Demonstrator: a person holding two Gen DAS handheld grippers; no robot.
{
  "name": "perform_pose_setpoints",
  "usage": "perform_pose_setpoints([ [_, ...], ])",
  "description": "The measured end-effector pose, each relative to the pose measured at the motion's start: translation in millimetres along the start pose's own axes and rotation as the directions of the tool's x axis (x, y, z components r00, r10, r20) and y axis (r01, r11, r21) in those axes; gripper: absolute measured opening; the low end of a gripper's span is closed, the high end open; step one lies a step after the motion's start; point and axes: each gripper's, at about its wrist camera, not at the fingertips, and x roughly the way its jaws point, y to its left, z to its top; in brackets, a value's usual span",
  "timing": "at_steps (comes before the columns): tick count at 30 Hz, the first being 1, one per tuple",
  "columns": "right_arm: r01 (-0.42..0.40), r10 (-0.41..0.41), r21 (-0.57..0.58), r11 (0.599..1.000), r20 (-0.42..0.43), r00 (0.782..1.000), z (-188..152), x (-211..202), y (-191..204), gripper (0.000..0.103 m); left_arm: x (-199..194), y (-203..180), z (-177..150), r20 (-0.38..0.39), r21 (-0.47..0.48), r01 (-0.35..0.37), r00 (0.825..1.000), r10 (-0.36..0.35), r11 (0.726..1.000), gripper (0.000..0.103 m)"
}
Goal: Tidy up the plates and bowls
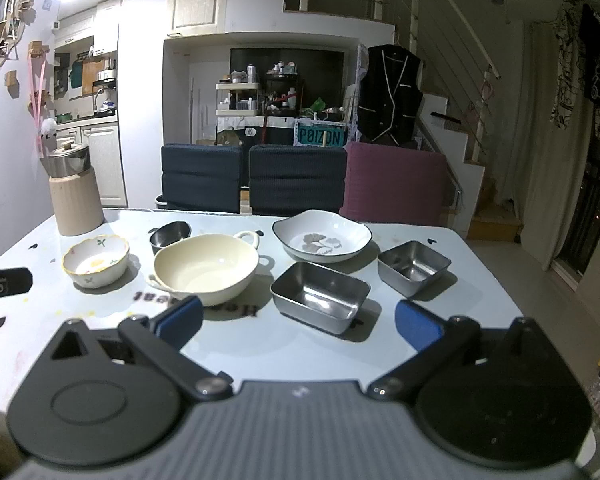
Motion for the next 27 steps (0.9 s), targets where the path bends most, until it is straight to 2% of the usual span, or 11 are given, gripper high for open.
perform_pose_setpoints([
  [27,0.0,0.0,-0.005,1.0,-0.008,1.0,-1.1,0.2,0.1,0.103,0.6,-1.0,-0.6,-0.001,-0.003,0.0,1.0,0.0,1.0,0.103],
])
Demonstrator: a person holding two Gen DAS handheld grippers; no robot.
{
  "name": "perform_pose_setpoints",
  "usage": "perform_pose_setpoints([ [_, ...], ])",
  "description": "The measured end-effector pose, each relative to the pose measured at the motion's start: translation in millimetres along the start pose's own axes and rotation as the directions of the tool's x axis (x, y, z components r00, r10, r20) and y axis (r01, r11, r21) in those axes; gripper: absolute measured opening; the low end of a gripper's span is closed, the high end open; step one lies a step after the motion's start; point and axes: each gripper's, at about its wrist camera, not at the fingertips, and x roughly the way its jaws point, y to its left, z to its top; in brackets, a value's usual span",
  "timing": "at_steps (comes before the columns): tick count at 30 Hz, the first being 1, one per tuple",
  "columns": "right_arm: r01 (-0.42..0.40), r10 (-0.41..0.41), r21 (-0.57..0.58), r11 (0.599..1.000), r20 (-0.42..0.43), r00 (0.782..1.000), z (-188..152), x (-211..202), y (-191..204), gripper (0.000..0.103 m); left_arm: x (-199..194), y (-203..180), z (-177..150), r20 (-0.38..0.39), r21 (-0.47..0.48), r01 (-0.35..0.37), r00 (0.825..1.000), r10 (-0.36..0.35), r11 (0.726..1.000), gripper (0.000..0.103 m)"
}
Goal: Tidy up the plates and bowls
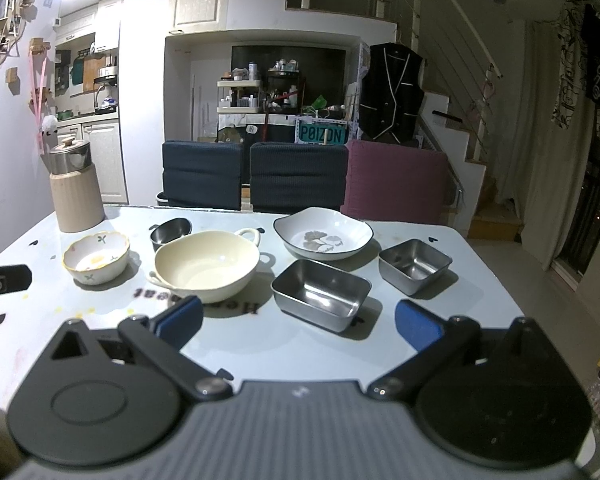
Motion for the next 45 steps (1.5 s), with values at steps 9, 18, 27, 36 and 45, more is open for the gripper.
perform_pose_setpoints([
  [9,0.002,-0.002,0.003,1.0,-0.001,1.0,0,1,0,0.103,0,1,-1,-0.002,-0.002,-0.002,1.0,0.002,1.0,0.103],
  [18,0.019,-0.019,0.032,0.999,0.01,1.0,3,0,-2,0.103,7,9,15,-0.014,-0.013,0.016,1.0,-0.016,1.0,0.103],
  [27,0.052,-0.056,0.066,0.996,0.061,0.997,22,15,-14,0.103,28,8,55,0.041,0.04,0.054,0.998,-0.055,0.998,0.103],
  [36,0.065,-0.079,0.13,0.989,0.107,0.991,62,48,-32,0.103,69,-11,108,0.086,0.129,0.127,0.987,-0.139,0.983,0.103],
  [45,0.05,-0.079,0.291,0.955,0.088,0.993,100,117,-68,0.103,133,-33,158,0.091,0.143,0.164,0.98,-0.178,0.976,0.103],
])
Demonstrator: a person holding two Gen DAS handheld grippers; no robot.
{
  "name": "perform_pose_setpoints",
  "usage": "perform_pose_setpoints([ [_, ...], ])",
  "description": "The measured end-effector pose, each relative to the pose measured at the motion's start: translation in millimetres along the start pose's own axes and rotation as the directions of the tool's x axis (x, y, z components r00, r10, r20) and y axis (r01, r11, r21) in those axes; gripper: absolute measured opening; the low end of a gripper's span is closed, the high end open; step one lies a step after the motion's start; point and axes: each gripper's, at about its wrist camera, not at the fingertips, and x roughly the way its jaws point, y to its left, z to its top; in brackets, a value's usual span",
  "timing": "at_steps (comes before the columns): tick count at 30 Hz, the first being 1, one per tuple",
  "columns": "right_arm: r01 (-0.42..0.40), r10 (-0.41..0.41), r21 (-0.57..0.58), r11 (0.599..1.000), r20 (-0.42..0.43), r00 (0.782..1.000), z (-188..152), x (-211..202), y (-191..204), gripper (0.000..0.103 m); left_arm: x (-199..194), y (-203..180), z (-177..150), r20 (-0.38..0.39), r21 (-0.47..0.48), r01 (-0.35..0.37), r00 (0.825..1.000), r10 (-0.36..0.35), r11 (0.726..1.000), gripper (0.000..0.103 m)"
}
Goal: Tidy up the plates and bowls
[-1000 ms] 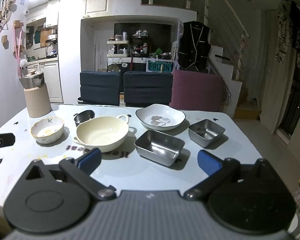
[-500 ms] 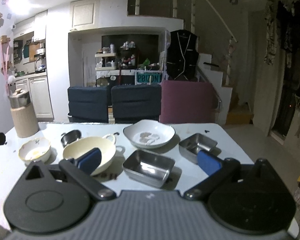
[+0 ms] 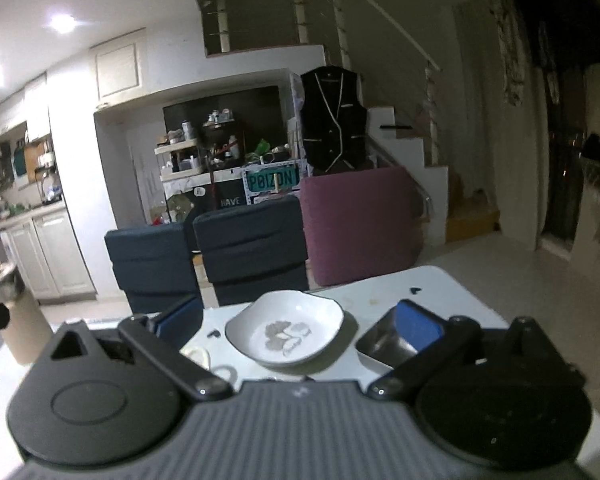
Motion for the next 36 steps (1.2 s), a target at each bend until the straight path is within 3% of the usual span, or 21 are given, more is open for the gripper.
perform_pose_setpoints([
  [7,0.035,-0.022,0.185,0.982,-0.072,0.997,6,74,-26,0.103,81,-7,22,-0.103,0.056,0.035,0.994,-0.029,0.998,0.103],
  [10,0.055,-0.038,0.248,0.967,-0.073,0.997,0,102,-39,0.103,118,-10,26,-0.154,0.071,0.066,0.987,-0.055,0.995,0.103],
  [13,0.078,-0.042,0.283,0.956,-0.128,0.991,-6,129,-46,0.103,154,-17,28,-0.195,0.08,0.091,0.978,-0.074,0.993,0.103],
  [18,0.021,0.059,0.415,0.909,-0.18,0.982,-18,166,-65,0.103,212,-28,26,-0.28,0.089,0.114,0.956,-0.085,0.989,0.103],
  [22,0.037,0.078,0.454,0.89,-0.231,0.97,-27,192,-72,0.103,249,-37,24,-0.303,0.094,0.134,0.948,-0.1,0.987,0.103],
  [28,0.106,0.148,0.614,0.782,-0.349,0.925,-43,221,-81,0.103,290,-42,15,-0.294,0.116,0.176,0.946,-0.135,0.978,0.101],
  [31,0.139,0.164,0.661,0.738,-0.375,0.912,-46,232,-86,0.085,314,-45,9,-0.32,0.128,0.188,0.937,-0.139,0.974,0.09],
  [36,0.174,0.137,0.63,0.757,-0.413,0.9,-45,247,-86,0.054,349,-48,-8,-0.42,0.089,0.234,0.89,-0.176,0.968,0.055],
])
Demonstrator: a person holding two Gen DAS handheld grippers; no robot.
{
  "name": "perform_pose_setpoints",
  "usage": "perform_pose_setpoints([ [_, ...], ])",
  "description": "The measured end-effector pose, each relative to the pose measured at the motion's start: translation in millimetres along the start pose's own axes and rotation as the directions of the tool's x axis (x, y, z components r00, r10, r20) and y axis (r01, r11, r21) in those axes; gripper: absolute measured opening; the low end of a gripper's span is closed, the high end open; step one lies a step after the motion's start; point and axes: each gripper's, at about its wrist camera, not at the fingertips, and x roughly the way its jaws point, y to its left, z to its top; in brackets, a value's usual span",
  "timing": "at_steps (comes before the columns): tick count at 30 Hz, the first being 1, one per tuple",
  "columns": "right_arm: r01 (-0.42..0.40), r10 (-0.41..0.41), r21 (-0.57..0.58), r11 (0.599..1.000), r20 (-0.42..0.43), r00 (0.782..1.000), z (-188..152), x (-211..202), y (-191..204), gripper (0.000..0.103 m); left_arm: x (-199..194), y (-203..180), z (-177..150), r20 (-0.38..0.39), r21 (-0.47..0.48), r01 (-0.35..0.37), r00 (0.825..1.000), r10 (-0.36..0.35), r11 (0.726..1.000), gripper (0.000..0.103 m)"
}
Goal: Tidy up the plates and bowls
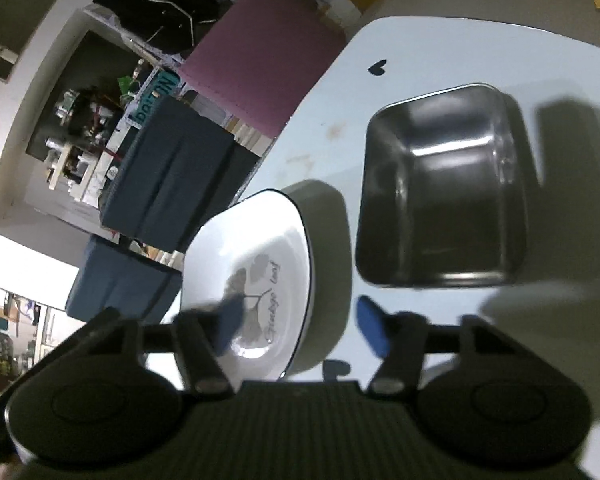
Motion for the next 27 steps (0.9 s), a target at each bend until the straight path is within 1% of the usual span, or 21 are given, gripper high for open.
perform_pose_setpoints([
  [1,0.008,-0.008,-0.016,1.0,-0.011,1.0,0,3,1,0.046,6,2,-2,-0.017,-0.002,0.004,1.0,-0.004,1.0,0.051],
  [2,0.026,-0.026,-0.034,0.999,-0.019,0.999,-2,4,4,0.041,14,3,-4,-0.037,-0.006,0.005,0.999,-0.005,1.0,0.044],
  [3,0.038,-0.039,-0.045,0.998,-0.025,0.999,-3,7,6,0.034,20,6,-6,-0.056,-0.015,0.005,0.998,-0.006,1.0,0.036],
  [4,0.035,-0.036,-0.045,0.998,-0.032,0.999,-3,10,8,0.031,26,8,-7,-0.068,-0.026,0.005,0.998,-0.007,1.0,0.031],
  [5,0.022,-0.024,-0.045,0.999,-0.042,0.999,-3,13,9,0.03,32,11,-10,-0.082,-0.038,0.006,0.997,-0.009,0.999,0.022],
  [6,0.01,-0.013,-0.051,0.999,-0.05,0.999,-3,15,11,0.029,37,13,-12,-0.092,-0.048,0.009,0.996,-0.014,0.999,0.017],
  [7,0.011,-0.014,-0.063,0.998,-0.053,0.998,-3,16,12,0.027,41,14,-14,-0.099,-0.058,0.017,0.995,-0.023,0.998,0.017],
  [10,0.079,-0.082,-0.102,0.992,-0.024,0.996,-4,19,20,0.026,45,20,-18,-0.083,-0.087,0.055,0.995,-0.062,0.995,0.017],
  [14,0.092,-0.096,-0.136,0.986,-0.025,0.995,-4,27,20,0.022,45,20,-22,-0.082,-0.076,0.082,0.993,-0.088,0.994,0.016],
  [15,0.087,-0.092,-0.134,0.987,-0.032,0.995,-3,30,19,0.021,44,22,-24,-0.09,-0.087,0.09,0.991,-0.098,0.992,0.016],
  [17,0.088,-0.095,-0.143,0.986,-0.039,0.995,0,33,17,0.012,42,22,-24,-0.121,-0.103,0.099,0.986,-0.111,0.99,0.017],
  [21,0.075,-0.083,-0.193,0.978,-0.033,0.996,5,39,18,0.009,31,21,-31,-0.17,-0.073,0.114,0.977,-0.125,0.991,0.02],
  [23,0.074,-0.084,-0.235,0.969,-0.034,0.996,7,40,20,0.009,27,24,-32,-0.196,-0.082,0.129,0.97,-0.143,0.988,0.02],
  [24,0.077,-0.088,-0.261,0.962,-0.031,0.996,7,41,23,0.009,27,26,-30,-0.2,-0.097,0.128,0.969,-0.146,0.987,0.018],
  [27,0.081,-0.091,-0.296,0.952,-0.021,0.996,11,47,28,0.008,28,31,-24,-0.148,-0.109,0.086,0.984,-0.101,0.99,0.018],
])
